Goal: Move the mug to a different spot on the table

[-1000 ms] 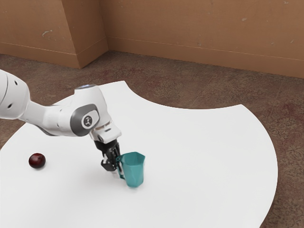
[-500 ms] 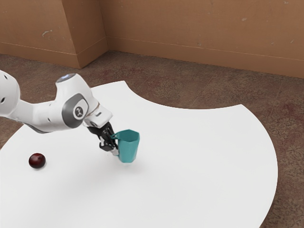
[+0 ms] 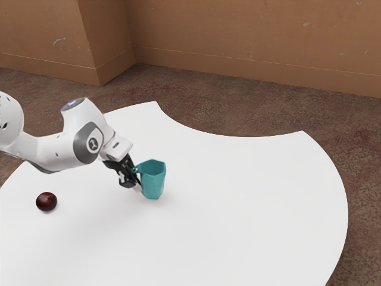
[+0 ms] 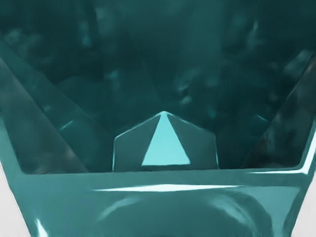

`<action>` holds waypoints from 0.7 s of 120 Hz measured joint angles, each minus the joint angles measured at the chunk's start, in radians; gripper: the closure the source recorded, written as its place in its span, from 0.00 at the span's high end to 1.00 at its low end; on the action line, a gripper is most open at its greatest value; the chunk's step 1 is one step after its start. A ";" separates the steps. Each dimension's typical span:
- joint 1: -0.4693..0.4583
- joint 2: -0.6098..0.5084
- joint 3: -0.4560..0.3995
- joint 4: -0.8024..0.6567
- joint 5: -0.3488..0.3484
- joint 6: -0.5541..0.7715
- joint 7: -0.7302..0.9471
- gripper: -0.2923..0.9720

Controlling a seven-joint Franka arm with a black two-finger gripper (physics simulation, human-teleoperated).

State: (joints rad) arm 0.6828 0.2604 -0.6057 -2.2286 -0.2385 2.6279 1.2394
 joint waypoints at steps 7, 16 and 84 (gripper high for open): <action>0.000 0.011 0.002 0.004 0.000 0.002 0.001 0.25; 0.003 0.016 0.004 0.004 -0.002 -0.001 0.006 0.39; 0.037 -0.240 -0.053 0.014 -0.007 -0.048 0.039 0.74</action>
State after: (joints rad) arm 0.7202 0.0202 -0.6587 -2.2150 -0.2458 2.5796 1.2782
